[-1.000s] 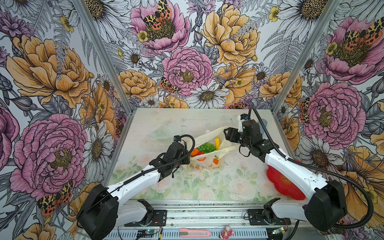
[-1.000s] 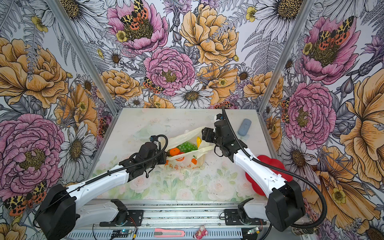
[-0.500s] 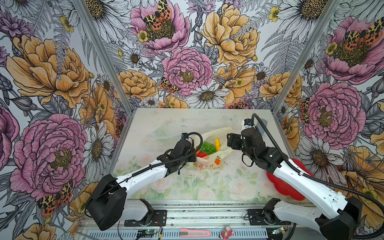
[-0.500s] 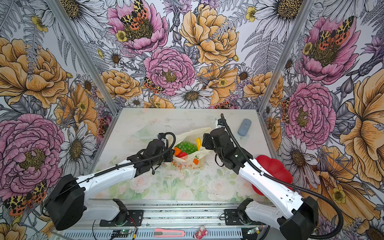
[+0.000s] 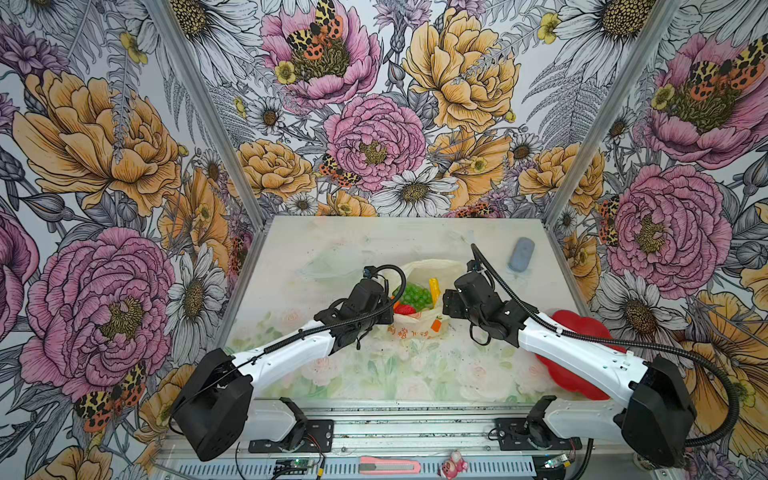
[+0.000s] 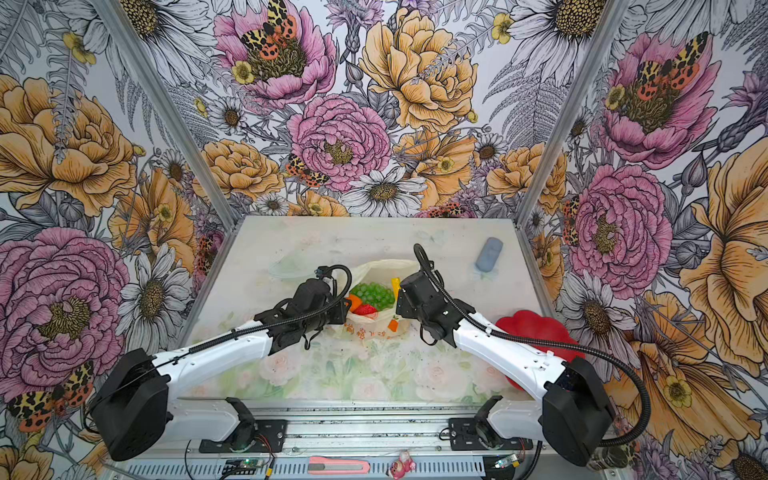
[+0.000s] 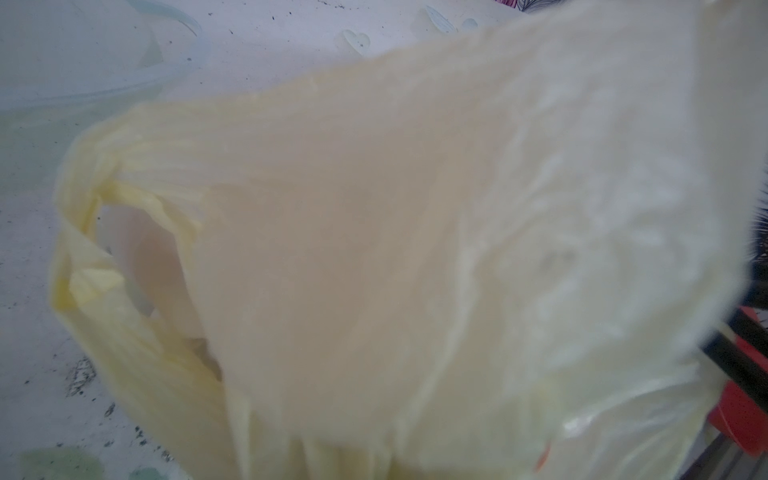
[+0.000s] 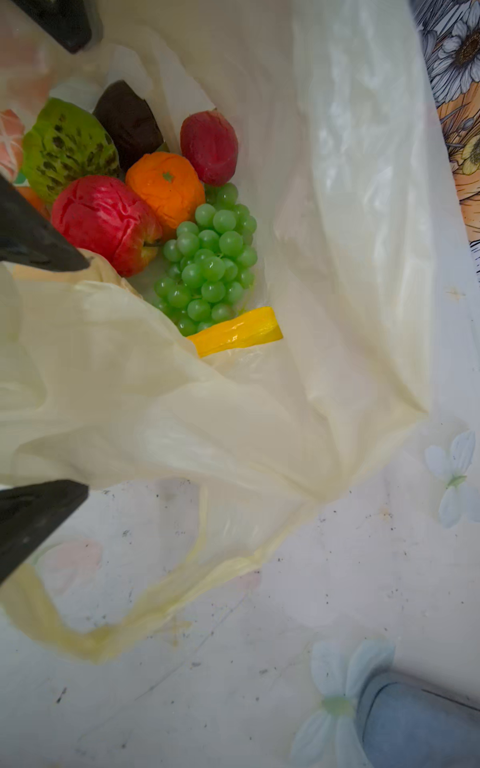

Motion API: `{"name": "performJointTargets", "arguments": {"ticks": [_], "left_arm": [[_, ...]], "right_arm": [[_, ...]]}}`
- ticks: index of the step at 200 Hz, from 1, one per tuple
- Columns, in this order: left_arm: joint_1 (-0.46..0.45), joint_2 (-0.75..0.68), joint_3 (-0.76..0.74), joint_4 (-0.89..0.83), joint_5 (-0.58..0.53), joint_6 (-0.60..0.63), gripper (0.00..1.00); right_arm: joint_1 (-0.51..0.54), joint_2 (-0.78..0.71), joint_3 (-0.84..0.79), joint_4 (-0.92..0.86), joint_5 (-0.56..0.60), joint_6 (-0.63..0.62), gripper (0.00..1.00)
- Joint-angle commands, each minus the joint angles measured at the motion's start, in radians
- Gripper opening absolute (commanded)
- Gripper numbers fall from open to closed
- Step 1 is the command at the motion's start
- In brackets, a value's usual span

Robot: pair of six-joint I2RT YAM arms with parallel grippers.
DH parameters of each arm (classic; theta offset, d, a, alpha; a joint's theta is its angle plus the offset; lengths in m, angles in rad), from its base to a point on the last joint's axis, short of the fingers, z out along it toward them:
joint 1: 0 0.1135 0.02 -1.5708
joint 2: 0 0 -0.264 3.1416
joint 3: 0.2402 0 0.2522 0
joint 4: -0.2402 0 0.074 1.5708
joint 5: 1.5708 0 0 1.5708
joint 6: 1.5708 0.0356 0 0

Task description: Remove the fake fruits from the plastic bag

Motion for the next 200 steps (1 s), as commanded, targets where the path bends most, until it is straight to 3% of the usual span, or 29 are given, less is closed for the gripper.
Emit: {"name": "performJointTargets", "arguments": {"ticks": [1,25,60,81,111,142,150,182,200], "left_arm": [[0.001,-0.003,-0.003,0.025,0.002,-0.024,0.26],[0.007,0.002,-0.016,0.049,0.017,-0.048,0.25],[0.007,-0.003,-0.039,0.082,0.044,-0.072,0.26],[0.006,-0.009,-0.051,0.082,0.046,-0.074,0.26],[0.005,-0.02,-0.072,0.093,0.05,-0.078,0.26],[0.034,-0.041,-0.106,0.11,0.079,-0.09,0.26],[0.061,-0.053,-0.126,0.128,0.104,-0.102,0.25],[0.184,-0.119,-0.177,0.151,0.174,-0.119,0.22],[0.294,-0.144,-0.234,0.231,0.268,-0.182,0.19]], "right_arm": [[0.0,0.023,-0.048,0.124,-0.053,0.026,0.66],[0.0,0.084,-0.052,0.184,-0.081,0.039,0.64],[-0.001,0.151,-0.038,0.254,-0.13,0.063,0.79],[-0.005,0.202,-0.013,0.278,-0.162,0.07,0.79],[-0.013,0.241,0.006,0.302,-0.173,0.073,0.65],[-0.055,0.218,-0.026,0.368,-0.226,0.076,0.33],[-0.077,0.191,-0.059,0.426,-0.268,0.076,0.23],[-0.164,0.089,-0.158,0.569,-0.434,0.069,0.0],[-0.212,0.049,-0.185,0.569,-0.48,0.068,0.0]]}}
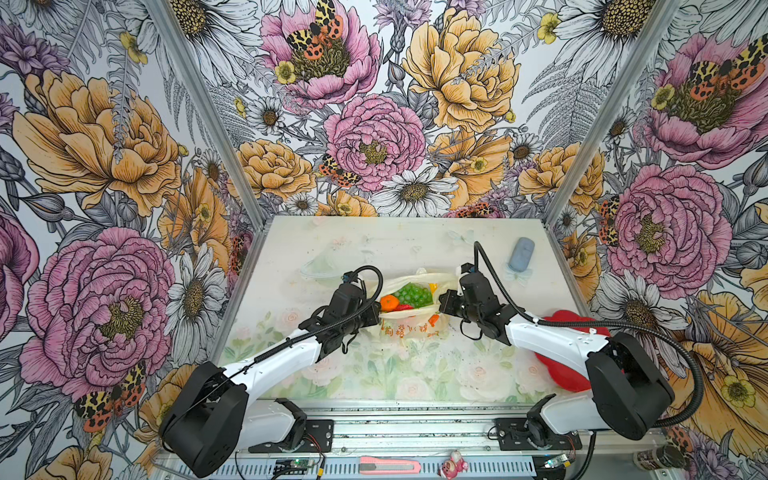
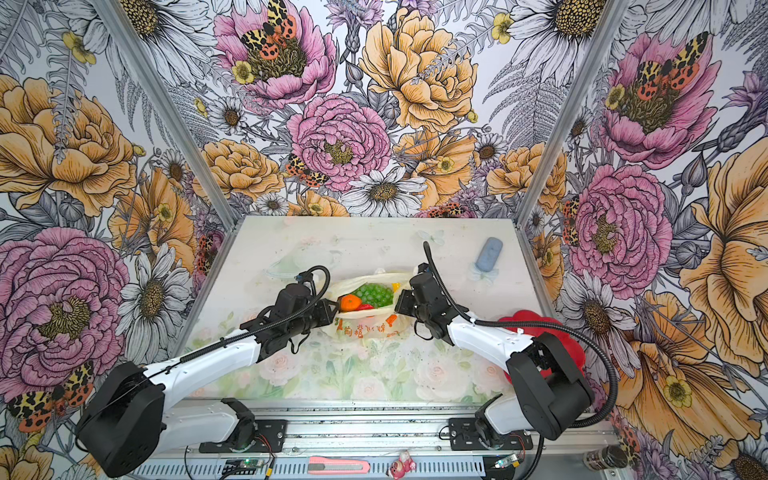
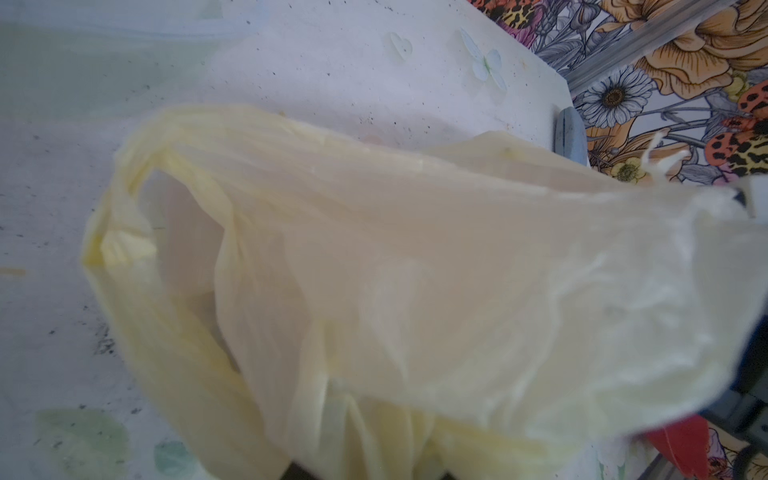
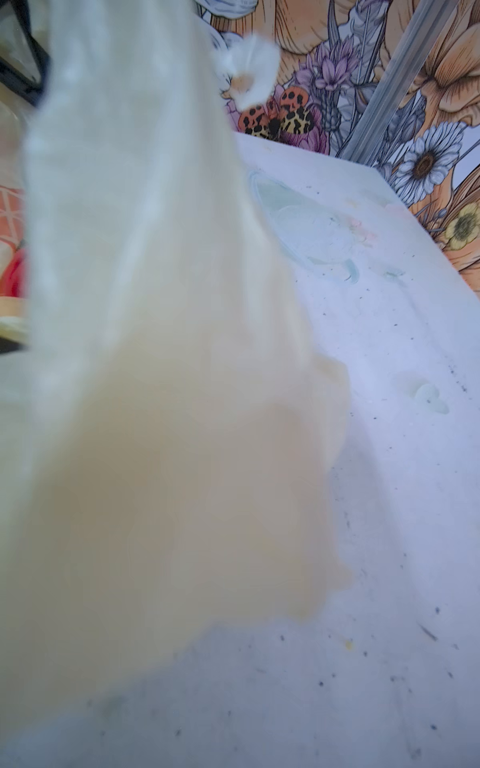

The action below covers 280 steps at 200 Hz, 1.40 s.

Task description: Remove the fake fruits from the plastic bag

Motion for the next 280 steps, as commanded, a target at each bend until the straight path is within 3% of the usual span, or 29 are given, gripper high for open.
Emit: {"name": "performJointTargets", "arguments": {"ticks": [1,47,90,116,132,152,165,208,242,280], "left_arm": [[0.122,-0.046,-0.064,0.104,0.125,-0.071,0.19],[0.259,-0.006,-0.036,0.112,0.197,-0.073,0.2],[0.258,0.101,0.019,0.119,0.27,-0.07,0.19],[0.273,0.175,0.084,0.046,0.244,-0.068,0.18],[0.216,0.192,0.181,-0.099,0.133,0.011,0.34],[0.111,0.188,0.28,-0.248,-0.04,0.09,0.44],[0.1,0.179,0.28,-0.261,-0.055,0.064,0.48],[0.03,0.078,0.22,-0.293,-0.125,-0.087,0.8],[-0.037,0.052,0.192,-0.311,-0.142,-0.147,0.85],[-0.113,0.086,0.152,-0.302,-0.13,-0.155,0.81]], "right_arm": [[-0.055,-0.064,-0.027,0.092,-0.1,-0.007,0.0],[-0.135,-0.068,-0.097,0.057,-0.079,0.011,0.0],[-0.096,-0.112,-0.121,0.092,-0.083,-0.042,0.0],[-0.083,-0.083,-0.136,0.09,-0.078,-0.067,0.0],[-0.081,-0.079,-0.141,0.073,-0.067,-0.075,0.0],[-0.061,-0.104,-0.122,0.026,-0.039,-0.1,0.0],[-0.034,-0.125,-0.106,-0.009,-0.006,-0.12,0.0],[0.053,-0.161,-0.112,-0.037,0.084,-0.134,0.0],[0.079,-0.171,-0.121,-0.04,0.129,-0.129,0.0],[0.077,-0.179,-0.097,-0.043,0.17,-0.081,0.0]]}}
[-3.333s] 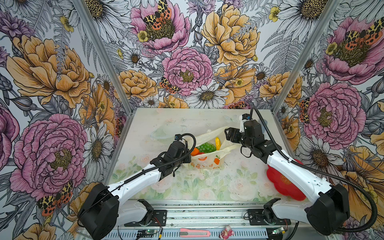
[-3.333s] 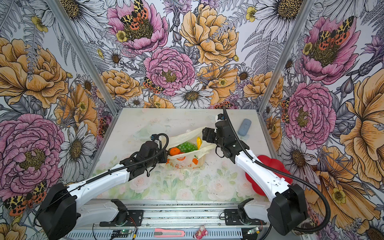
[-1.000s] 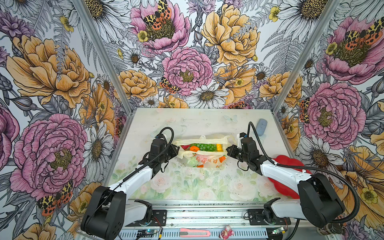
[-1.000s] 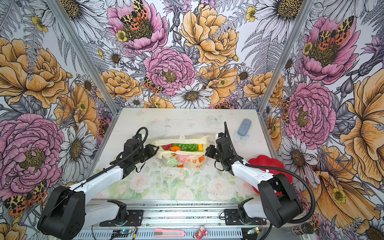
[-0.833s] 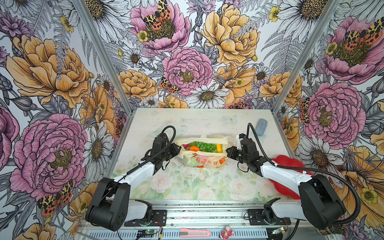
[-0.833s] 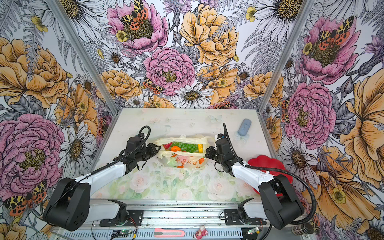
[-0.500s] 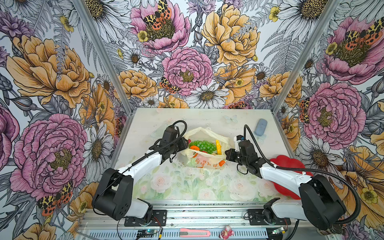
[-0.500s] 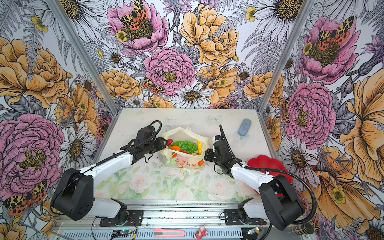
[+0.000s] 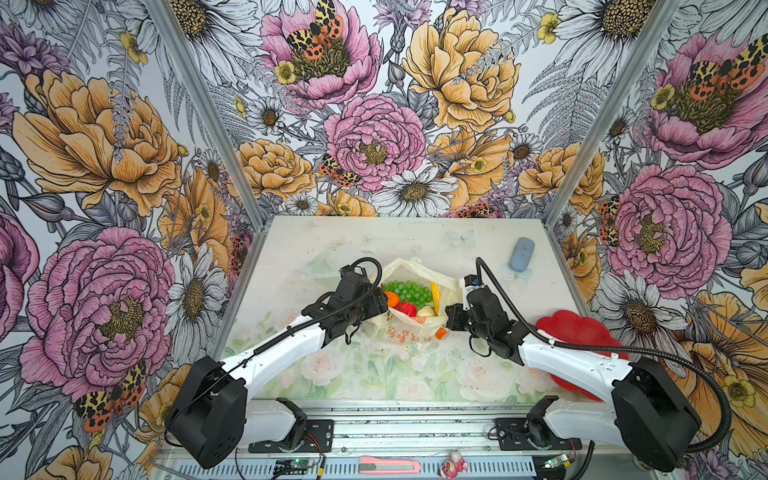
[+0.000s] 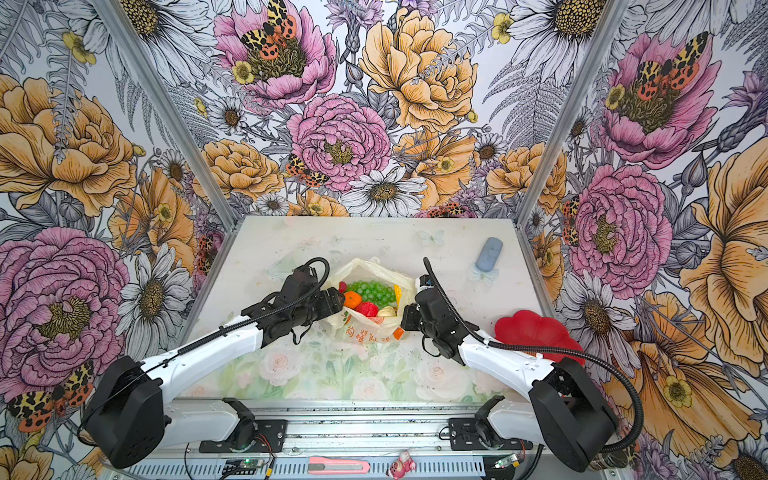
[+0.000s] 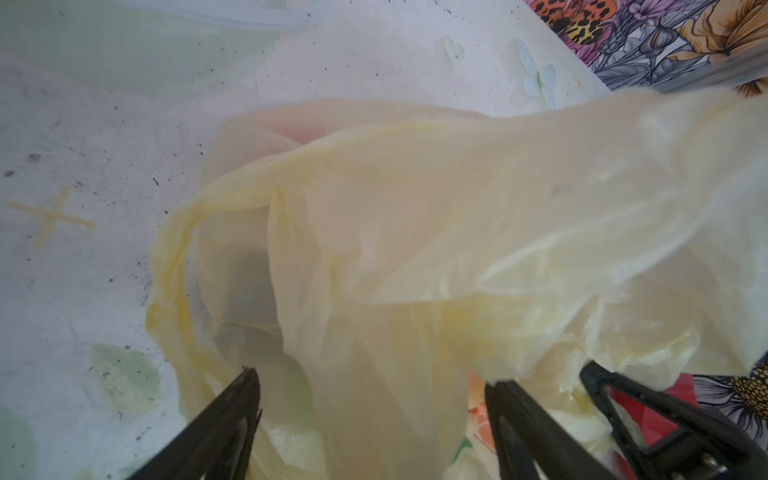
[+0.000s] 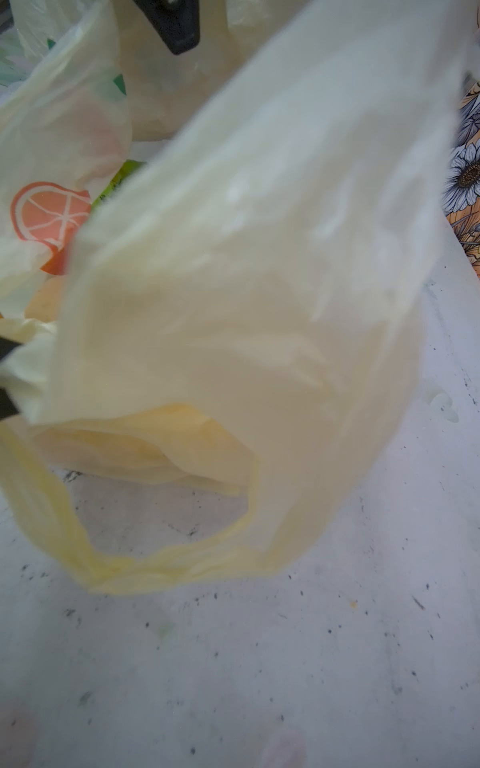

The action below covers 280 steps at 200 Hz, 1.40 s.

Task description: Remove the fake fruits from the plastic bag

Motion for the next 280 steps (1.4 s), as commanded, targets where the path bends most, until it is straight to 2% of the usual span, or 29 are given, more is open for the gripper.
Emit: {"name": "performJointTargets", "arguments": {"ticks": [1,17,29,45,66,86,123,127,155,168,188,204,229,260,280], "left_arm": [[-0.04,0.017,-0.037,-0.011,-0.023,-0.029,0.8],[-0.054,0.008,-0.105,0.059,0.0,-0.025,0.72],[-0.051,-0.012,-0.167,0.132,0.023,-0.015,0.6],[-0.041,-0.052,-0.24,0.197,0.011,0.034,0.41],[0.058,-0.113,-0.348,0.271,0.014,0.039,0.15],[0.177,-0.154,-0.432,0.372,0.103,0.01,0.05],[0.155,-0.152,-0.344,0.324,0.082,0.096,0.0],[0.151,-0.147,-0.332,0.32,0.084,0.106,0.0],[0.14,-0.106,-0.243,0.258,0.084,0.167,0.0],[0.14,-0.088,-0.21,0.231,0.081,0.19,0.0],[0.14,-0.058,-0.164,0.19,0.069,0.216,0.0],[0.138,-0.034,-0.132,0.162,0.065,0.235,0.0],[0.132,-0.014,-0.101,0.138,0.061,0.255,0.01],[0.129,-0.001,-0.072,0.12,0.064,0.274,0.01],[0.128,0.005,-0.058,0.108,0.064,0.29,0.01]], "right_arm": [[0.003,-0.032,0.034,-0.009,0.062,0.033,0.0],[-0.003,-0.031,0.049,-0.008,0.074,0.067,0.0],[-0.022,-0.024,0.055,0.006,0.06,0.092,0.0],[-0.087,-0.007,0.052,0.038,-0.02,0.128,0.0],[-0.186,0.026,0.057,0.066,-0.121,0.154,0.0],[-0.213,0.049,0.094,0.028,-0.147,0.131,0.0],[-0.166,0.051,0.149,-0.051,-0.133,0.002,0.02],[-0.158,0.045,0.155,-0.066,-0.126,-0.023,0.06],[-0.074,-0.017,0.2,-0.216,0.019,-0.219,0.52],[-0.051,-0.045,0.22,-0.284,0.087,-0.297,0.63],[-0.04,-0.082,0.244,-0.357,0.177,-0.399,0.73],[-0.037,-0.104,0.259,-0.375,0.233,-0.461,0.76],[-0.033,-0.071,0.319,-0.373,0.234,-0.498,0.76],[-0.026,0.067,0.435,-0.37,0.23,-0.573,0.77],[-0.026,0.172,0.514,-0.368,0.181,-0.6,0.76]]}}
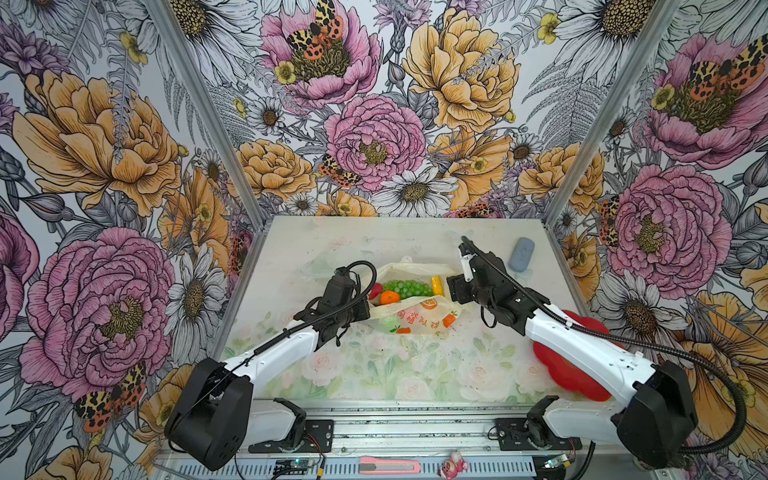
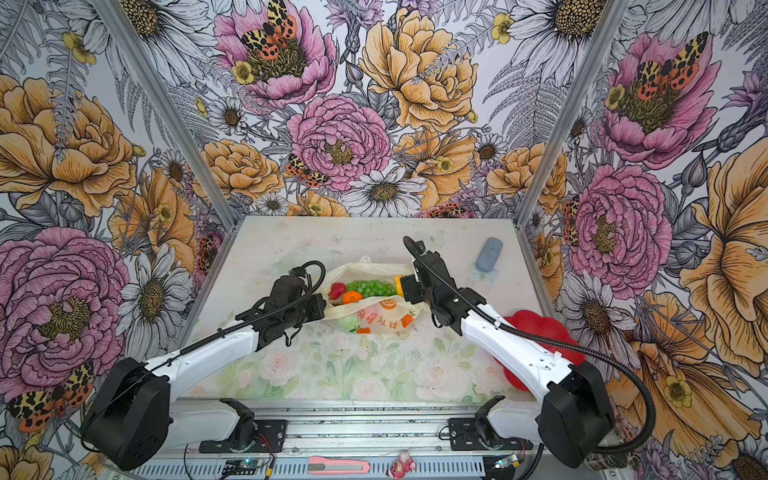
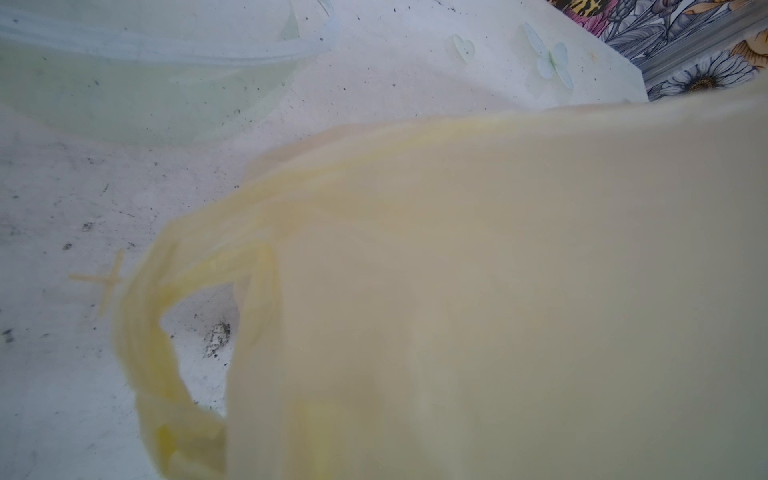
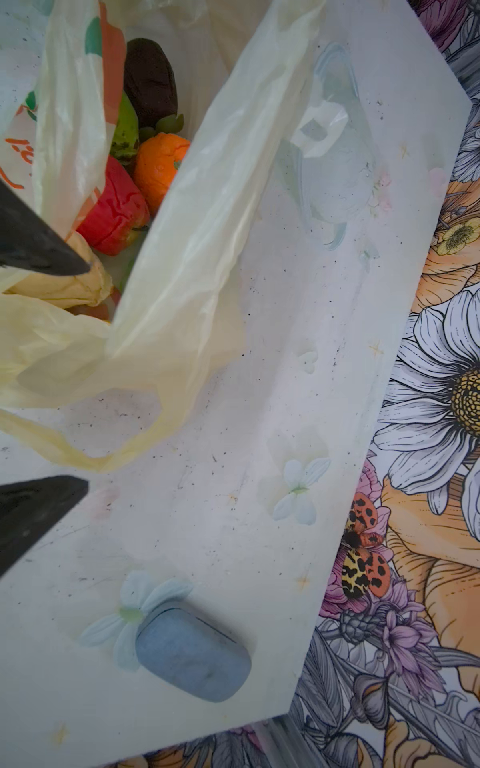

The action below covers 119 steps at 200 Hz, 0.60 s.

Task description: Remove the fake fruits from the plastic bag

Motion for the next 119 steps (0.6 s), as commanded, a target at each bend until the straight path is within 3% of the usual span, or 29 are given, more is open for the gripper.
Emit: {"name": "performJointTargets", "arguments": {"ticks": [1,17,38,50,62,77,99,119], "left_arm": [[-0.008,0.011,0.039,-0.026,-0.018,0.045,0.01],[-0.006,0.015,0.044,-0.031,-0.018,0.052,0.02],[-0.005,0.018,0.043,-0.029,-0.012,0.057,0.02],[-0.002,0.022,0.037,-0.029,-0.011,0.061,0.02],[0.006,0.028,0.027,-0.024,-0.006,0.065,0.02],[0.021,0.033,0.002,-0.006,0.009,0.064,0.02],[0.03,0.044,-0.033,0.04,0.043,0.058,0.02],[0.019,0.054,-0.043,0.061,0.058,0.071,0.0]], "right_arm": [[0.009,0.104,0.09,-0.01,-0.024,-0.078,0.76],[0.009,0.184,0.159,-0.01,-0.061,-0.085,0.72],[-0.016,0.274,0.247,-0.011,-0.173,-0.08,0.57],[-0.049,0.323,0.296,-0.013,-0.261,-0.053,0.44],[-0.095,0.379,0.34,-0.012,-0.314,0.019,0.21],[-0.163,0.459,0.394,-0.012,-0.427,0.11,0.05],[-0.207,0.616,0.491,-0.016,-0.543,0.203,0.0],[-0.213,0.725,0.555,-0.024,-0.536,0.273,0.0]]}}
